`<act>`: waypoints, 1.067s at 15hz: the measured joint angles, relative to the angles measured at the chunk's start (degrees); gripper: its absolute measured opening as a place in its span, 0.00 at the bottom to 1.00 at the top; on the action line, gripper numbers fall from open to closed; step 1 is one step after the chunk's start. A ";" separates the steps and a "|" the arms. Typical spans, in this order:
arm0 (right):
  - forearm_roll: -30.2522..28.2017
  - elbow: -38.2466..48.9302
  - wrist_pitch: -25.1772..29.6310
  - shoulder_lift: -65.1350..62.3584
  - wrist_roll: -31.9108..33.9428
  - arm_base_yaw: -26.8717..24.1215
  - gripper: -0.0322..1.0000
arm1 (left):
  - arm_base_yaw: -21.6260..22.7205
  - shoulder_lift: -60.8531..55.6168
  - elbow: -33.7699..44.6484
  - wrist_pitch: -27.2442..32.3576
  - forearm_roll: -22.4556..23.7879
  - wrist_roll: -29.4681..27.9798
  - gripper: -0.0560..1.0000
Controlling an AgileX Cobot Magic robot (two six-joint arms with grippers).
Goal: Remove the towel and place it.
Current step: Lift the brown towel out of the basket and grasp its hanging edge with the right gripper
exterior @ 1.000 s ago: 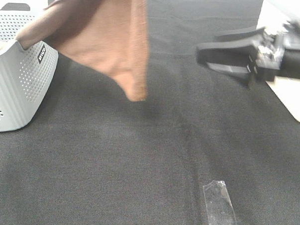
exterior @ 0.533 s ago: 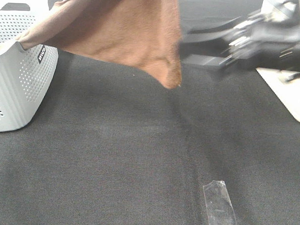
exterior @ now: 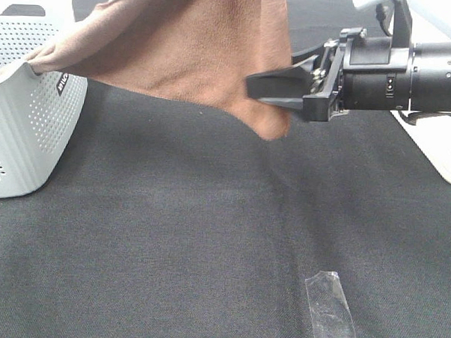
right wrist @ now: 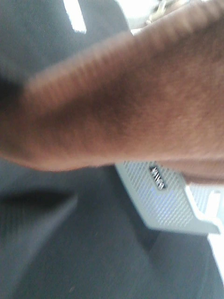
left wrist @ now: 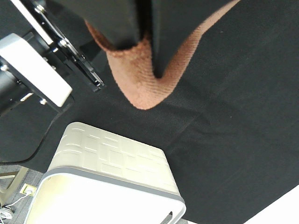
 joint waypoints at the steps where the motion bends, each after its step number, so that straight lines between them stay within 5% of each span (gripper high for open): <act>1: 0.00 0.00 -1.49 0.00 0.97 0.00 0.27 | 0.00 0.00 0.00 0.00 -0.11 -0.40 0.05; 3: 0.00 0.00 -2.29 0.00 2.64 0.00 0.04 | 0.00 0.00 0.00 0.23 -0.17 -0.57 0.05; 6: 0.00 0.00 0.00 0.00 5.21 0.00 0.04 | 0.00 0.00 0.00 1.72 -0.17 -0.69 0.05; 9: -5.04 -0.34 -1.55 -1.49 20.17 0.00 0.04 | 0.00 0.00 0.00 1.78 0.80 0.52 0.05; 12: -25.67 -6.25 -6.47 -9.91 43.32 0.00 0.04 | 0.00 0.00 0.00 0.11 5.27 1.03 0.05; 16: -72.88 -27.67 -1.20 -12.83 79.18 0.00 0.04 | 0.00 0.17 0.00 -3.90 11.23 2.64 0.05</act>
